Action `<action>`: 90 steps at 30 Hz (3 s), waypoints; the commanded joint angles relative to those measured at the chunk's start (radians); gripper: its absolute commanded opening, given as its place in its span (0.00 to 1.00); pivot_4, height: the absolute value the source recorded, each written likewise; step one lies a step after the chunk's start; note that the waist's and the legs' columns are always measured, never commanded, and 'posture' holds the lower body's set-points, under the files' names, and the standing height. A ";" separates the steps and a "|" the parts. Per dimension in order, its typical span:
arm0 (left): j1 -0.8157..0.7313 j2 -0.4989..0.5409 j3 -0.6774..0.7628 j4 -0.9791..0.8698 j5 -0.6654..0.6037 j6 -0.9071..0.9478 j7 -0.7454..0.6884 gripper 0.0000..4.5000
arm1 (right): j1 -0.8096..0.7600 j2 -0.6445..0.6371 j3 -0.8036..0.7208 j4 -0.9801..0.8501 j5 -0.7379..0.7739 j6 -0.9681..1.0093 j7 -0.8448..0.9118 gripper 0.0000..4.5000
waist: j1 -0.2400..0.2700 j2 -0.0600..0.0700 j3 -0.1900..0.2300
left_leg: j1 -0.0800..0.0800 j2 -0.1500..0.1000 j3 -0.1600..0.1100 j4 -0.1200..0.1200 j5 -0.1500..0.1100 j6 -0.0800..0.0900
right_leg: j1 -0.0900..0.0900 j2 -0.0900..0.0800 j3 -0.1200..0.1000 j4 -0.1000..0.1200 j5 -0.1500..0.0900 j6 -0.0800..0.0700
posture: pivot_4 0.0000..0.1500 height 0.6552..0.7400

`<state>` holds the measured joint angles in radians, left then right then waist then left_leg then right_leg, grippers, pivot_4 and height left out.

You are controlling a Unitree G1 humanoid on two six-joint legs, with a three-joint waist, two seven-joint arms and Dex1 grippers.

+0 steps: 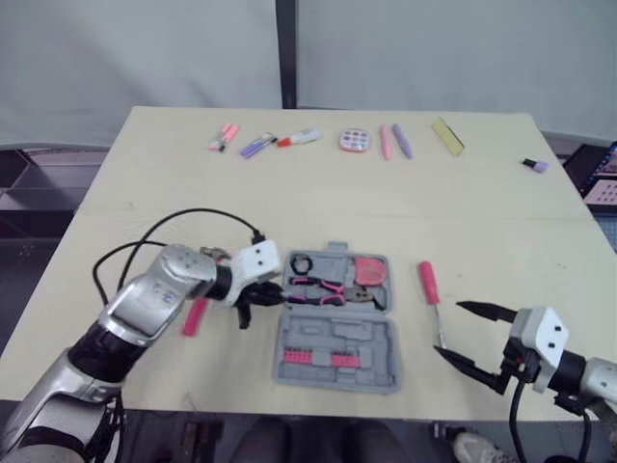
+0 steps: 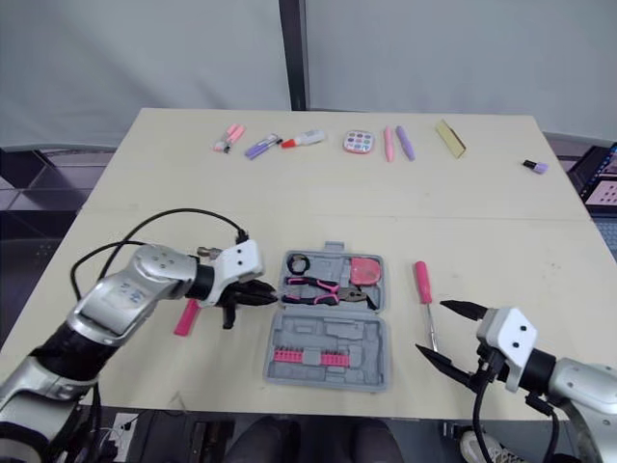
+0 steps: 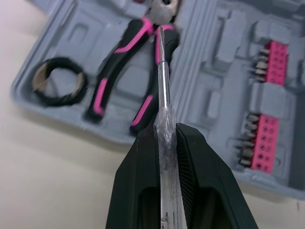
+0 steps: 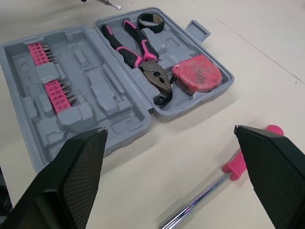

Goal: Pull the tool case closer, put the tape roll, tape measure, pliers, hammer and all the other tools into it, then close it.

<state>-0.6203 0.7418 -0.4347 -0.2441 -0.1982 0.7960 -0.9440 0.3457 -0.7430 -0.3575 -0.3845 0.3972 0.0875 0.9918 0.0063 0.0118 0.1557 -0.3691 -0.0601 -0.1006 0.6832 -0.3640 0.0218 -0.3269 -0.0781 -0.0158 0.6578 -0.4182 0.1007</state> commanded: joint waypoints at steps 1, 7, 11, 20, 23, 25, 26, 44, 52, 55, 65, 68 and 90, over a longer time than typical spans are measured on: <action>-0.038 -0.012 -0.012 -0.050 0.014 0.032 -0.011 0.00 | -0.006 -0.008 -0.003 -0.005 0.006 -0.009 0.005 1.00 | 0.000 0.000 0.000 | 0.000 0.000 0.000 0.000 0.000 0.000 | 0.000 0.000 0.000 0.000 0.000 0.000 | 1.00 0.69; -0.096 -0.056 -0.072 -0.076 0.023 0.069 -0.032 0.00 | -0.009 -0.009 -0.001 -0.001 0.004 -0.007 0.008 1.00 | 0.002 0.000 0.000 | 0.000 0.000 0.000 0.000 0.000 0.000 | 0.000 0.000 0.000 0.001 0.000 0.000 | 1.00 0.69; -0.139 -0.097 -0.116 -0.049 0.047 0.059 -0.034 0.00 | -0.008 -0.011 -0.001 -0.003 0.004 -0.004 0.009 1.00 | 0.010 0.000 0.000 | 0.000 0.000 0.000 0.001 0.000 0.000 | 0.000 0.000 0.000 0.000 0.000 0.000 | 1.00 0.69; -0.175 -0.131 -0.227 0.016 0.157 -0.031 -0.057 0.00 | 0.003 -0.009 -0.005 -0.015 0.003 0.002 0.003 1.00 | 0.017 0.000 0.000 | 0.000 0.000 0.001 0.001 0.000 0.001 | 0.000 0.001 0.000 0.001 0.000 0.000 | 1.00 0.69; -0.176 -0.150 -0.241 0.020 0.171 -0.028 -0.064 0.00 | 0.010 -0.008 -0.008 -0.020 0.003 0.003 0.000 1.00 | 0.017 0.000 0.000 | 0.000 0.000 0.001 0.001 0.000 0.001 | 0.000 0.001 0.000 0.001 0.000 0.000 | 1.00 0.69; -0.179 -0.172 -0.253 0.029 0.186 -0.027 -0.060 0.00 | 0.014 -0.007 -0.009 -0.024 0.003 0.004 -0.003 1.00 | 0.018 0.000 0.000 | 0.000 -0.001 0.001 0.001 0.000 0.001 | 0.000 0.000 0.000 0.001 0.000 0.000 | 1.00 0.69; -0.180 -0.186 -0.259 0.037 0.193 -0.030 -0.057 0.00 | 0.019 -0.005 -0.010 -0.027 0.003 0.004 -0.005 1.00 | 0.019 0.000 0.000 | 0.000 -0.001 0.001 0.001 0.000 0.001 | 0.000 0.000 0.000 0.001 0.000 0.000 | 1.00 0.69; -0.181 -0.274 -0.288 0.128 0.260 -0.057 -0.074 0.00 | 0.067 0.000 -0.027 -0.062 0.007 0.005 -0.032 1.00 | 0.019 0.000 0.000 | 0.000 -0.002 0.001 0.001 -0.001 0.002 | 0.000 0.000 0.000 0.001 0.000 0.000 | 1.00 0.69; -0.175 -0.284 -0.311 0.133 0.284 -0.080 -0.088 0.00 | 0.090 0.000 -0.042 -0.073 0.010 0.004 -0.032 1.00 | 0.019 0.000 0.000 | 0.000 -0.002 0.001 0.001 -0.001 0.002 | 0.000 0.001 0.000 0.001 0.000 0.000 | 1.00 0.69; -0.173 -0.284 -0.311 0.135 0.292 -0.082 -0.092 0.00 | 0.091 0.000 -0.043 -0.073 0.010 0.004 -0.033 1.00 | 0.018 0.000 0.000 | 0.000 -0.002 0.001 0.001 -0.001 0.002 | 0.000 0.000 0.000 0.001 0.000 0.000 | 1.00 0.69; -0.169 -0.303 -0.315 0.151 0.312 -0.073 -0.089 0.00 | 0.084 0.001 -0.040 -0.072 0.010 0.005 -0.037 1.00 | 0.019 0.000 0.000 | 0.000 -0.002 0.001 0.001 -0.001 0.002 | 0.000 0.000 0.000 0.001 0.000 0.000 | 1.00 0.69; -0.171 -0.308 -0.314 0.166 0.323 -0.075 -0.088 0.00 | 0.088 0.002 -0.044 -0.073 0.009 0.005 -0.039 1.00 | 0.019 0.000 0.000 | 0.000 -0.002 0.001 0.001 -0.001 0.002 | 0.000 0.001 0.000 0.001 0.000 0.000 | 1.00 0.69; -0.187 -0.329 -0.301 0.183 0.334 -0.039 -0.095 0.00 | 0.094 0.006 -0.040 -0.067 0.010 0.001 -0.048 1.00 | 0.019 0.000 0.000 | 0.000 -0.002 0.001 0.002 -0.001 0.002 | 0.000 0.001 -0.001 0.002 0.000 0.000 | 1.00 0.69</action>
<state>-0.7949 0.4111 -0.7512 -0.0337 0.1280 0.7425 -1.0337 0.4387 -0.7430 -0.3683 -0.4269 0.3955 0.0965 0.9539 0.0248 0.0117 0.1558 -0.3693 -0.0618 -0.1000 0.6848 -0.3645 0.0234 -0.3268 -0.0775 -0.0164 0.6598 -0.4181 0.1007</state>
